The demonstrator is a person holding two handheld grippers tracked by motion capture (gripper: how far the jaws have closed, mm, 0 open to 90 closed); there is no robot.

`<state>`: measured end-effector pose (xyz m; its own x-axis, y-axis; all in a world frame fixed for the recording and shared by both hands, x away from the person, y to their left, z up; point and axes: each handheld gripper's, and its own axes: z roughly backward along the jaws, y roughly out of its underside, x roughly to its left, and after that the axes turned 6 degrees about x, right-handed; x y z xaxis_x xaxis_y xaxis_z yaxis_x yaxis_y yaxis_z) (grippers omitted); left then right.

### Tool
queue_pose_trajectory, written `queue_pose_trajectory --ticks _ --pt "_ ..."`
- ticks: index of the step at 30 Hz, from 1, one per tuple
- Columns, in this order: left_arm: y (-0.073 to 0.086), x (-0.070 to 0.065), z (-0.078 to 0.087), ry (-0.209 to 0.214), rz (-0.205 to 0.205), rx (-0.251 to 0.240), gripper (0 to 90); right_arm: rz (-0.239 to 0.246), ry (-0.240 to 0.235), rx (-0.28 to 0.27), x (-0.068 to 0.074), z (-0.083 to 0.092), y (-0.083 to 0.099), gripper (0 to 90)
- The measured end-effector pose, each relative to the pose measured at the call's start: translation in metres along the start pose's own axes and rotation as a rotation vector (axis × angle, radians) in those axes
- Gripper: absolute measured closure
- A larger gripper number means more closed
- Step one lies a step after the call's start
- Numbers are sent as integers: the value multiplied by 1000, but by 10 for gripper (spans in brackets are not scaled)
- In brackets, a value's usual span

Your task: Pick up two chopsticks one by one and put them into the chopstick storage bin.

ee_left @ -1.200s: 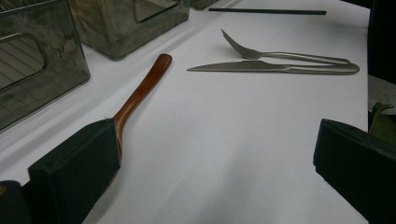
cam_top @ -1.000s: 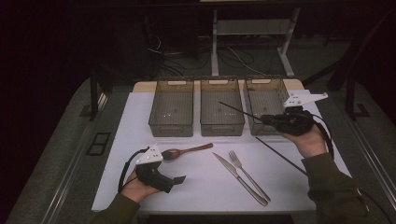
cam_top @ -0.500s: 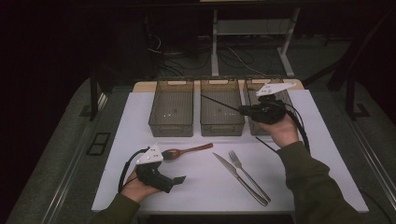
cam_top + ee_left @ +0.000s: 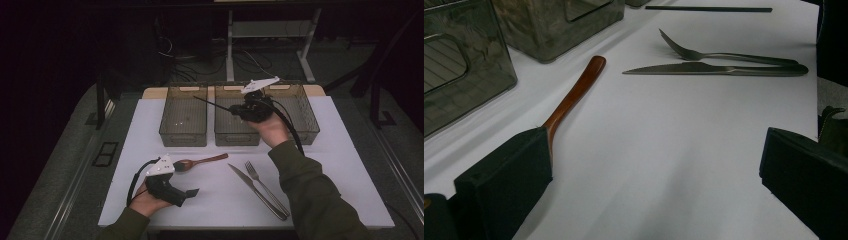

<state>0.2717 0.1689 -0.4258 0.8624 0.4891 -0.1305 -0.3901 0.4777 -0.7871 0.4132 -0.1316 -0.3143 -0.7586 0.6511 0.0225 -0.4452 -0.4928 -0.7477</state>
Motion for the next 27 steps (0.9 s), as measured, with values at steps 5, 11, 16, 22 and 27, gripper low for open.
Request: queue_pose_trajectory --ticks 5,11,16,22,27 --pt "0 0 0 2 -3 -2 0 2 3 18 5 -17 -10 844" --pt "0 0 -1 5 -10 3 0 -1 -2 51 13 -47 -21 844" --pt "0 1 0 7 -17 5 0 3 3 83 22 -72 -29 844" --pt "-1 0 0 12 -18 4 0 -1 1 125 30 -98 -38 844" --pt "-1 -1 0 10 -23 7 0 -1 13 163 32 -116 -43 844"
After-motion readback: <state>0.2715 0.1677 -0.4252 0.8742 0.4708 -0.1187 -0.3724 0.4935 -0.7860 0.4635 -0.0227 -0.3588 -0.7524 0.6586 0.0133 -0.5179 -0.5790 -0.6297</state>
